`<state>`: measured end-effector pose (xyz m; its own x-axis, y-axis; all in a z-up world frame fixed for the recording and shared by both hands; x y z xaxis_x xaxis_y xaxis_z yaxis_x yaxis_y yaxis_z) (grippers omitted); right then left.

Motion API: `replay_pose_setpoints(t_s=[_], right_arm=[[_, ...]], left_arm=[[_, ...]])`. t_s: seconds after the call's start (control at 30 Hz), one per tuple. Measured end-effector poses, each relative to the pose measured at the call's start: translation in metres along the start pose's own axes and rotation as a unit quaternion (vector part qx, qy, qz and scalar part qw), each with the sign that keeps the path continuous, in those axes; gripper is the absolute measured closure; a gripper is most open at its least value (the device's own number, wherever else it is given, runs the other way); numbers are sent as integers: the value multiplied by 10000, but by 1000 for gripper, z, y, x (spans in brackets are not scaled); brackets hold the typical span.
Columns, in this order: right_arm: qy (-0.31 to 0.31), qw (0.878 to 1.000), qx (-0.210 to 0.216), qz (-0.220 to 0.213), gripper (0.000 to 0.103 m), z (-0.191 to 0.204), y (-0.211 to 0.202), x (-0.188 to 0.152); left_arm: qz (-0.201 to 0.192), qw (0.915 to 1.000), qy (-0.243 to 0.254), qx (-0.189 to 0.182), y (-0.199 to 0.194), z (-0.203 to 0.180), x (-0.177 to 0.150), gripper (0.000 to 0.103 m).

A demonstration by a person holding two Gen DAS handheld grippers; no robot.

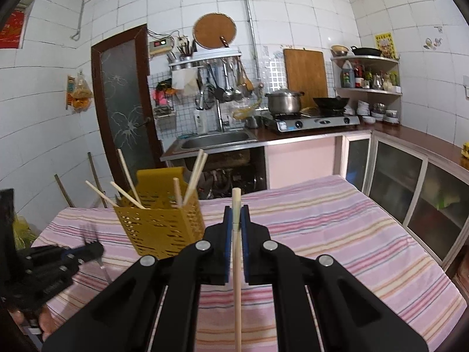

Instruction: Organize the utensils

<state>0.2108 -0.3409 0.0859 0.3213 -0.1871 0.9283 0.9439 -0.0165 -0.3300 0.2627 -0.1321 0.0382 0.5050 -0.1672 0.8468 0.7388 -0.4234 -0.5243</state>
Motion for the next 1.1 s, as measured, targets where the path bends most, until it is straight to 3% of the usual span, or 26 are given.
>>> replay_pose_setpoints(t_s=[0.17,0.47,0.6,0.8,0.97,1.1], right_arm=[[-76,9999,74,-135,97,17,-1,2],[-137,9990,115,-410,97,31,-2,21],[-190,9973,207,-684,97,42,-4,49],[-163,9901,453,-1320,97,66,-5,112],[-81,9830,523,-1759,97,87,14,144],[64,9766,450,-2101,97,88,43,152]], left_arm=[[-332,9989,-177,291,-19,21,6,103],[-630,9964,-357,433,-44,45,26,103],[-860,9945,-363,468,-56,48,54,103],[-1519,9857,-183,710,-77,49,128,103],[-1689,9810,-72,947,-52,52,170,103],[-1653,9810,-130,1008,-16,59,175,103]])
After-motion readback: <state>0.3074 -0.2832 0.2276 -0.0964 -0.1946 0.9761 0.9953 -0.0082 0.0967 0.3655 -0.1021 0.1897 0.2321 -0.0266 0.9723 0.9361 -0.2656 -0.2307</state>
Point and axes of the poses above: each gripper's, at about its wrist camera, not at the fingertips, and y roughly the way its jaws point, z to its left, x to its top, the point moved 5 cm from there along y, roughly the way its jaws point, and after that the axes turned 5 degrees about x, right-handed, at the moved point
